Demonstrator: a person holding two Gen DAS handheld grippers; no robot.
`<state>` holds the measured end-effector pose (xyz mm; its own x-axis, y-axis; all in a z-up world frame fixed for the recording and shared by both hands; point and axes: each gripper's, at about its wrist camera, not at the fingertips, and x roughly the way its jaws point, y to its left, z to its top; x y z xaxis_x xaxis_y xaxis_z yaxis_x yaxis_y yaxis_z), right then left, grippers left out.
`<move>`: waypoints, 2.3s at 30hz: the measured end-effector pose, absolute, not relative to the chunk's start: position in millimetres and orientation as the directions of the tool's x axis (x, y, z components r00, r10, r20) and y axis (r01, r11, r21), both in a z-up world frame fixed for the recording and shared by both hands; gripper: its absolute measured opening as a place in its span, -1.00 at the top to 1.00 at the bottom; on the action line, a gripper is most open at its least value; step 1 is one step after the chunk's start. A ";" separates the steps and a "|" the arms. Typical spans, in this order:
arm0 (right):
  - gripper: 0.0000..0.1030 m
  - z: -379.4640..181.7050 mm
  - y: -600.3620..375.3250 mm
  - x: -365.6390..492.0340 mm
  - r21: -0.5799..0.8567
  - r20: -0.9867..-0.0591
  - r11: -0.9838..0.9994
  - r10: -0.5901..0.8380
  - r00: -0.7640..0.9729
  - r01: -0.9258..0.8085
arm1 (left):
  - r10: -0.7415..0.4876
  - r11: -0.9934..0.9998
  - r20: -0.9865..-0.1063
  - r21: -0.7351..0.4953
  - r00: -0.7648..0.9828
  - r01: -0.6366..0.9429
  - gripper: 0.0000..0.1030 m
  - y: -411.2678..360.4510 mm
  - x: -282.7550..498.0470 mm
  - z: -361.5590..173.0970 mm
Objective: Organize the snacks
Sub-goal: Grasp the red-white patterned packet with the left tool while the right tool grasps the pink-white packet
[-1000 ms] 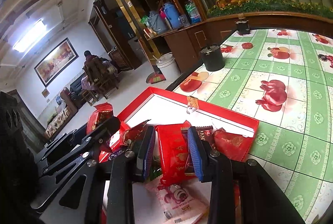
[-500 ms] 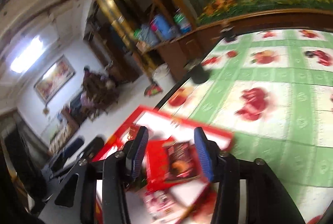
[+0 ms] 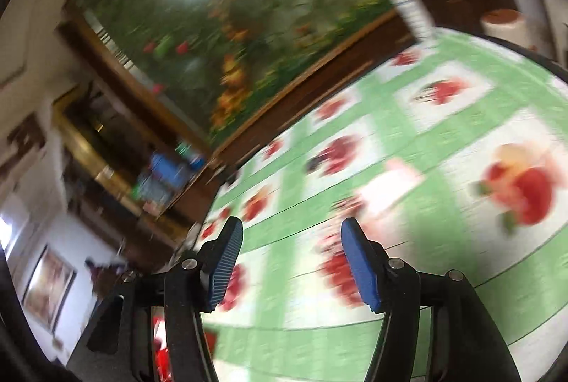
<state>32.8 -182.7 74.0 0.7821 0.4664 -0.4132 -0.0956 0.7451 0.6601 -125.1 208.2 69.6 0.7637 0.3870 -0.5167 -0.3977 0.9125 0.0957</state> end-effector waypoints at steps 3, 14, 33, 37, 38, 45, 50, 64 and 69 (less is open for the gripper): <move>-0.18 63.9 -210.4 44.2 0.648 -0.457 0.761 0.414 0.787 -0.025 | 0.351 0.932 -0.523 0.115 0.777 -0.343 -0.53 181.3 -114.7 69.4; -0.18 27.1 -199.5 116.1 0.600 -0.646 0.799 0.455 0.613 0.040 | 0.227 0.964 -0.566 0.249 0.793 -0.099 -0.53 81.5 -69.4 76.0; 0.15 17.8 -126.4 200.9 0.004 -0.815 0.950 -0.177 0.551 0.312 | 0.302 0.941 -0.613 0.316 0.730 -0.124 -0.53 115.1 -50.7 74.8; 0.26 17.7 -152.6 192.3 -0.004 -0.794 0.954 -0.186 0.579 0.301 | 0.282 0.944 -0.628 0.315 0.726 -0.095 -0.53 108.7 -52.7 72.8; 0.26 17.8 -162.2 189.4 0.015 -0.794 0.955 -0.169 0.584 0.297 | 0.268 0.950 -0.635 0.301 0.725 -0.088 -0.53 107.4 -52.0 72.6; 0.31 26.0 -233.2 126.1 0.406 -0.776 0.891 0.220 0.591 0.202 | 0.134 0.980 -0.674 0.200 0.727 0.006 -0.52 81.9 -8.9 74.7; 0.31 26.6 -273.8 70.4 0.731 -0.567 0.680 0.558 0.606 0.058 | 0.053 0.979 -0.697 0.176 0.715 0.099 -0.52 33.3 45.5 69.4; 0.31 29.9 -294.9 59.3 0.804 -0.507 0.586 0.583 0.635 0.105 | 0.017 0.967 -0.747 0.180 0.665 0.178 -0.52 -48.8 121.5 29.4; 0.31 31.9 -280.3 59.1 0.787 -0.519 0.612 0.585 0.623 0.082 | 0.020 0.955 -0.769 0.203 0.639 0.215 -0.52 -61.7 132.9 14.9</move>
